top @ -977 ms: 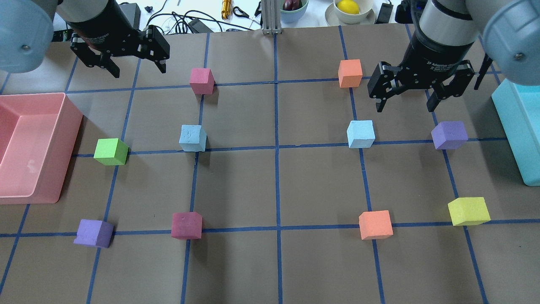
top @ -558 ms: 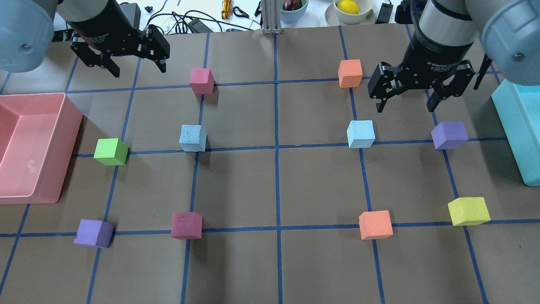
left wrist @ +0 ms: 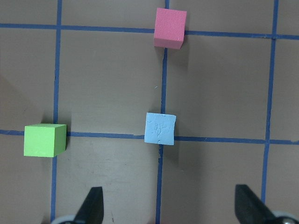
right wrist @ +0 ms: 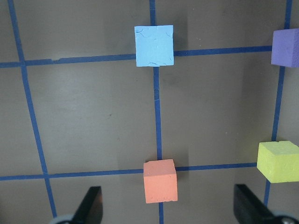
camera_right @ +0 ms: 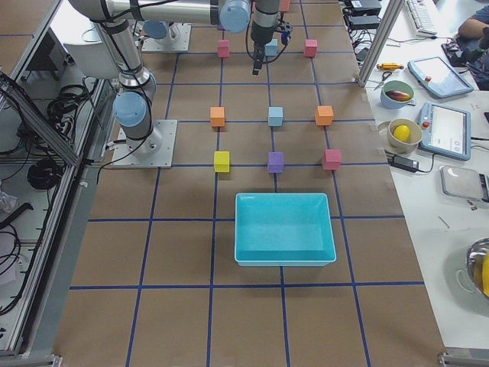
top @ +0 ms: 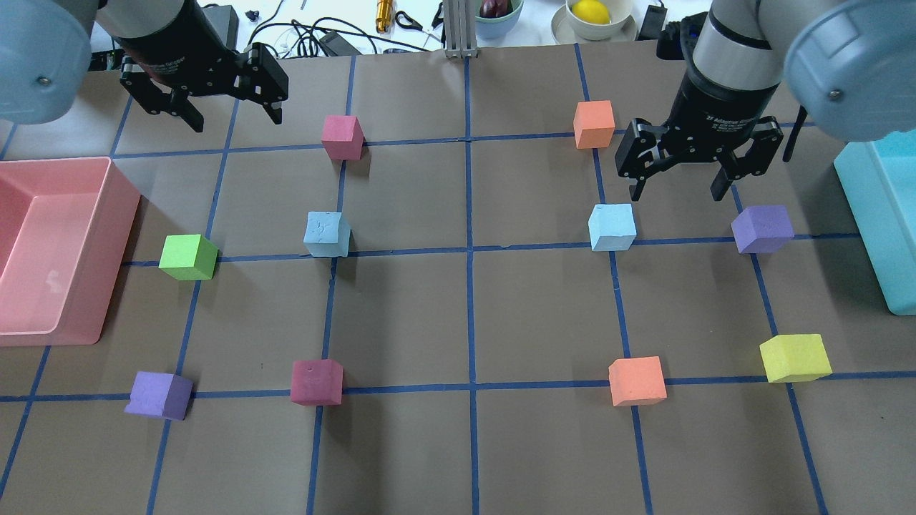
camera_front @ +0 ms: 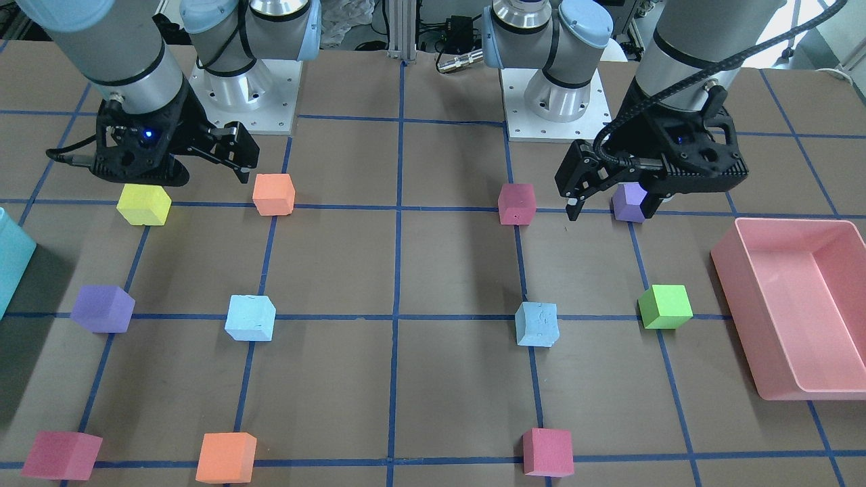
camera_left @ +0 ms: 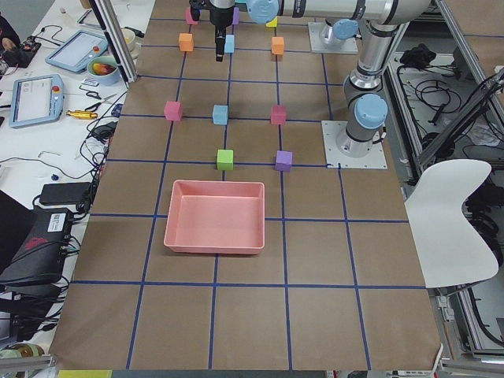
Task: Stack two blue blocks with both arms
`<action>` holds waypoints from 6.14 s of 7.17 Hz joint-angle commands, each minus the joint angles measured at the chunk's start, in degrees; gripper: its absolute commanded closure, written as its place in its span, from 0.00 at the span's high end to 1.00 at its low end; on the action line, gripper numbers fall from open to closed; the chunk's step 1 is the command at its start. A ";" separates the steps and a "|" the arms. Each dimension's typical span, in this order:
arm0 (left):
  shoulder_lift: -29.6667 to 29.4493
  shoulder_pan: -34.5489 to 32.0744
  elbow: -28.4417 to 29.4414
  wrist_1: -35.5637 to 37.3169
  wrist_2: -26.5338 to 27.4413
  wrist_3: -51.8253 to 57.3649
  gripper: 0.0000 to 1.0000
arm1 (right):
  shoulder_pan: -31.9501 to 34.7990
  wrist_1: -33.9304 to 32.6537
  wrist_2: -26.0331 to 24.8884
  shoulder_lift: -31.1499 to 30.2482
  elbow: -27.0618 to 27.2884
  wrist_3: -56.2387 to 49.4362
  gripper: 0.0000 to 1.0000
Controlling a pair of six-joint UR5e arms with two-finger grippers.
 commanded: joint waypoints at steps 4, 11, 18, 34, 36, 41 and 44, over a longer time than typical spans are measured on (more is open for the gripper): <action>0.03 0.00 -0.09 -0.01 0.02 0.51 1.00 | -0.46 -18.16 0.81 16.03 0.30 -0.14 1.00; -0.05 0.00 -0.18 -0.01 0.10 0.95 1.00 | -0.37 -24.60 2.13 23.97 5.30 -0.75 1.00; -0.05 0.09 -0.09 -0.01 0.10 0.95 1.00 | -0.37 -29.63 1.95 23.36 5.58 -0.58 0.00; 0.21 0.00 -1.40 -0.19 -0.08 0.95 1.00 | 22.57 -32.00 6.70 23.97 5.40 20.43 0.02; -0.93 0.26 -6.22 2.60 0.45 1.03 1.00 | 22.57 -32.35 6.52 24.67 5.66 20.42 0.13; -11.19 0.61 -21.34 29.55 -0.08 2.88 1.00 | 21.08 -34.64 5.38 23.28 4.53 20.34 1.00; -15.95 0.61 -22.24 33.02 0.10 2.88 1.00 | 10.83 -25.62 4.06 13.20 3.29 10.75 1.00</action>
